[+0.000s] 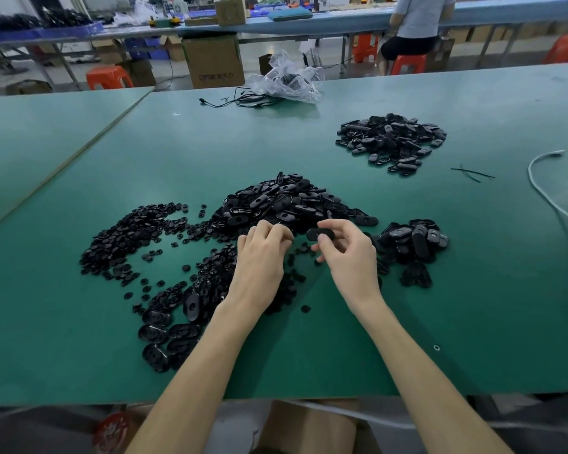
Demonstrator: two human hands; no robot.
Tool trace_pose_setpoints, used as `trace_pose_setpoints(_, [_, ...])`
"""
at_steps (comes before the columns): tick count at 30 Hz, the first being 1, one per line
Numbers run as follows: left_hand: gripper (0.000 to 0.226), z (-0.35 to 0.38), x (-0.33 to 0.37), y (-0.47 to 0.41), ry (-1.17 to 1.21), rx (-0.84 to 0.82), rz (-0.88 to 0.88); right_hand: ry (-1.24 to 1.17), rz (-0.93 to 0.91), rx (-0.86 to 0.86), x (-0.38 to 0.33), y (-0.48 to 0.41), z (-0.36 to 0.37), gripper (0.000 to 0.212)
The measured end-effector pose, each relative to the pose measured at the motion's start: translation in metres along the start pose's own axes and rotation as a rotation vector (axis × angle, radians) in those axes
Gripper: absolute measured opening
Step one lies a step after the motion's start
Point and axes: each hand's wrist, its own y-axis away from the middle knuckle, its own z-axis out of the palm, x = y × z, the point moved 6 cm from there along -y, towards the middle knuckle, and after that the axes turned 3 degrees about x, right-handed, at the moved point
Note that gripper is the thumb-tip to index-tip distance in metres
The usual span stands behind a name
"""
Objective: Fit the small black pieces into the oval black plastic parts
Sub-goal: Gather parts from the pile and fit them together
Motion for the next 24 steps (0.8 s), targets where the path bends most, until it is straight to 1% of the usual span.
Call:
trace_pose_setpoints(3, [0.03,0.005,0.005,0.002,-0.038,-0.084,0.076,-0.021,0.01,-0.004,0.001,-0.001,0.0,0.021])
trace_pose_setpoints(4, [0.031,0.007,0.007,0.003,-0.051,-0.106,0.107,-0.032,0.013,-0.012,0.001,-0.001,0.0,0.021])
trace_pose_setpoints(7, [0.024,0.006,0.01,0.004,-0.028,-0.104,0.142,-0.026,0.015,-0.031,0.001,0.0,0.001,0.021])
trace_pose_setpoints(11, [0.016,0.003,0.009,0.003,0.019,-0.068,0.114,-0.012,0.014,-0.041,0.002,0.0,0.002,0.021])
trace_pose_setpoints(18, [0.013,0.003,0.006,0.003,0.005,-0.011,0.074,-0.066,0.035,-0.047,0.0,0.001,0.002,0.022])
trace_pose_setpoints(21, [0.014,0.0,0.003,0.003,0.13,0.036,-0.013,-0.069,0.037,-0.055,-0.001,0.002,0.002,0.02])
trace_pose_setpoints(24, [0.018,0.003,-0.002,0.003,0.216,-0.009,-0.071,-0.065,0.041,-0.073,-0.001,0.003,0.003,0.019])
